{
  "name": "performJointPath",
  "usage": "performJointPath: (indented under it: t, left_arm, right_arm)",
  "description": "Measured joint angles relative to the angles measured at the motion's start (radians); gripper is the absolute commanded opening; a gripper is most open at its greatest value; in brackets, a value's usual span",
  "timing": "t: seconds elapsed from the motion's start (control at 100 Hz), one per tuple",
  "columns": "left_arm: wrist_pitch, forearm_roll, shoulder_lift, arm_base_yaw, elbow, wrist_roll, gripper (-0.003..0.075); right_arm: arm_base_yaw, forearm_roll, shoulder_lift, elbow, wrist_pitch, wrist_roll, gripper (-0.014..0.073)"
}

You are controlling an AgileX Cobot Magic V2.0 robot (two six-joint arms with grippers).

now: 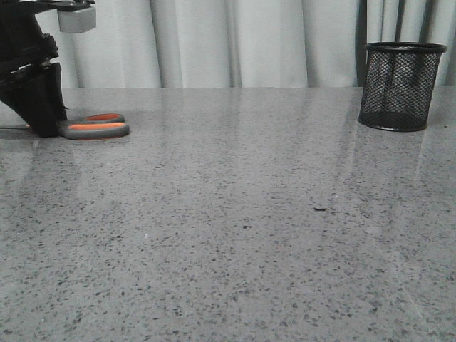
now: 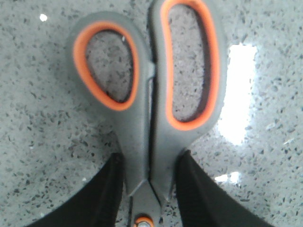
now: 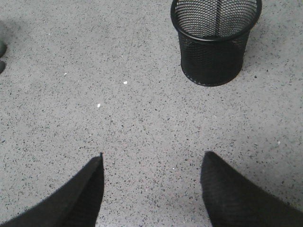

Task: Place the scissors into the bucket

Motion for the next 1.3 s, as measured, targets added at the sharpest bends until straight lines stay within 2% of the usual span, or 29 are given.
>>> performJointPath:
  t: [0.1, 0.2, 0.67, 0.88, 1.04, 1.3]
  left_arm:
    - [0.000, -0.004, 0.004, 0.000, -0.002, -0.005, 0.0060]
    - [-0.002, -0.008, 0.004, 0.000, -0.002, -0.007, -0.0006]
    - [-0.011, -0.009, -0.001, 0.000, -0.003, -0.032, -0.0003]
    - [-0.047, 0.048, -0.043, -0.009, 0.016, -0.049, -0.0004]
    - [-0.049, 0.103, -0.111, -0.010, 0.028, -0.049, -0.0004]
    - [-0.046, 0.109, -0.260, -0.011, 0.028, -0.049, -0.0004]
  right_arm:
    - [0.000, -0.002, 0.000, 0.000, 0.000, -0.002, 0.0400]
    - [0.000, -0.002, 0.000, 0.000, 0.000, -0.002, 0.0400]
    - [0.000, -0.004, 0.000, 0.000, 0.001, -0.013, 0.0400]
    - [0.000, -0.004, 0.000, 0.000, 0.001, -0.013, 0.0400]
    - [0.000, -0.004, 0.000, 0.000, 0.002, -0.015, 0.0400]
    - [0.000, 0.006, 0.000, 0.000, 0.002, -0.015, 0.0400]
